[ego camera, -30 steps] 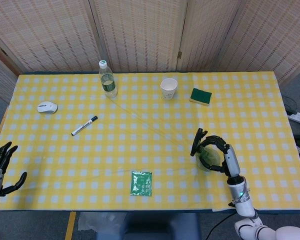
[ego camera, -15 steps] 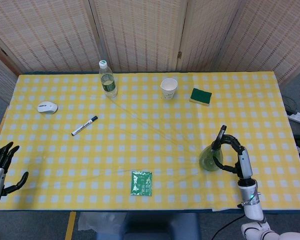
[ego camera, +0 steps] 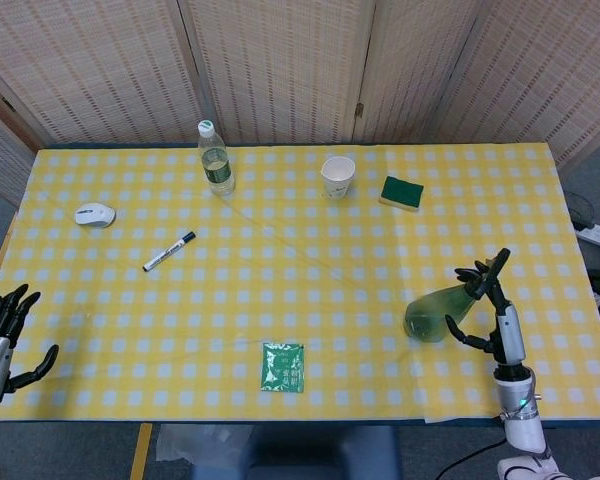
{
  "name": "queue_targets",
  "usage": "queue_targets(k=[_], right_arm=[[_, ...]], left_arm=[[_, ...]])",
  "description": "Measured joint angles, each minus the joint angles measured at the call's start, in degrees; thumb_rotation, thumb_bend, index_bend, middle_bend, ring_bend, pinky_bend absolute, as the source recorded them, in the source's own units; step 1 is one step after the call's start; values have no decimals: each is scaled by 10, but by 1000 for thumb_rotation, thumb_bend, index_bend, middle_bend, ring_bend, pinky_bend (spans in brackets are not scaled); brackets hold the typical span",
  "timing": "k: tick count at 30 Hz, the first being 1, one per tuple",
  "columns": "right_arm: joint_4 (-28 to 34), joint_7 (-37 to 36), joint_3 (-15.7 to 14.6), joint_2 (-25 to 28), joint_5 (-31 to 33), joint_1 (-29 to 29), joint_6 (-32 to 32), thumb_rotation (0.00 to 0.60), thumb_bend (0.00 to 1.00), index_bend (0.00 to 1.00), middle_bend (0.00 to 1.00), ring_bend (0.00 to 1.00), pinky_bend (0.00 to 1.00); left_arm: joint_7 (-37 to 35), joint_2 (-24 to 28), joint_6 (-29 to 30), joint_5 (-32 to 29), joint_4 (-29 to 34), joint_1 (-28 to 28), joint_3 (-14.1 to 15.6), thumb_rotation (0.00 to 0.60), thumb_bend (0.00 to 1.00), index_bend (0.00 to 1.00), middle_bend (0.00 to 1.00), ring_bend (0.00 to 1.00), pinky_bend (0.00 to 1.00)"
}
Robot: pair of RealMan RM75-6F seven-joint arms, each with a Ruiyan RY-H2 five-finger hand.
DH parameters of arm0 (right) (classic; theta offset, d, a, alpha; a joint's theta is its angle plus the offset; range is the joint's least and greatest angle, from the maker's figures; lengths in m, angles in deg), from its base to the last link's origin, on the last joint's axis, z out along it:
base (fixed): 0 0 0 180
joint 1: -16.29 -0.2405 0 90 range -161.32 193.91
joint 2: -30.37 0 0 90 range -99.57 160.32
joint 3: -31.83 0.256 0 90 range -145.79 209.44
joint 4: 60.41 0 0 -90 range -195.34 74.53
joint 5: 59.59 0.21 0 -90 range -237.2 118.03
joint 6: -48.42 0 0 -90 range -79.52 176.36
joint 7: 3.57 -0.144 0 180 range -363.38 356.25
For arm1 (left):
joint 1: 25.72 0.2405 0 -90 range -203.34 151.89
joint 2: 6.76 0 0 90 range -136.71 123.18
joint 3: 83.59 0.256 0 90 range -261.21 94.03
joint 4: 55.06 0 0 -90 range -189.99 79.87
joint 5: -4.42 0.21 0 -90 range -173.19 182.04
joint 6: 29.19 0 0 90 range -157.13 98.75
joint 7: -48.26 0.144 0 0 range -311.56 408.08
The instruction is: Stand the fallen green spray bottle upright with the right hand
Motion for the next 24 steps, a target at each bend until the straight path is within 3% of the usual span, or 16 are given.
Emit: queue_targets(k=[14, 24], right_arm=[[51, 13, -11, 42, -7, 33, 11, 600, 344, 93, 234, 249, 60], [101, 60, -12, 68, -19, 11, -29, 600, 344, 75, 213, 221, 32]], left_arm=[[3, 0, 5, 4, 3, 2, 0, 121, 377, 0, 1, 17, 0], [1, 1, 4, 4, 4, 1, 0, 120, 376, 0, 1, 17, 0]])
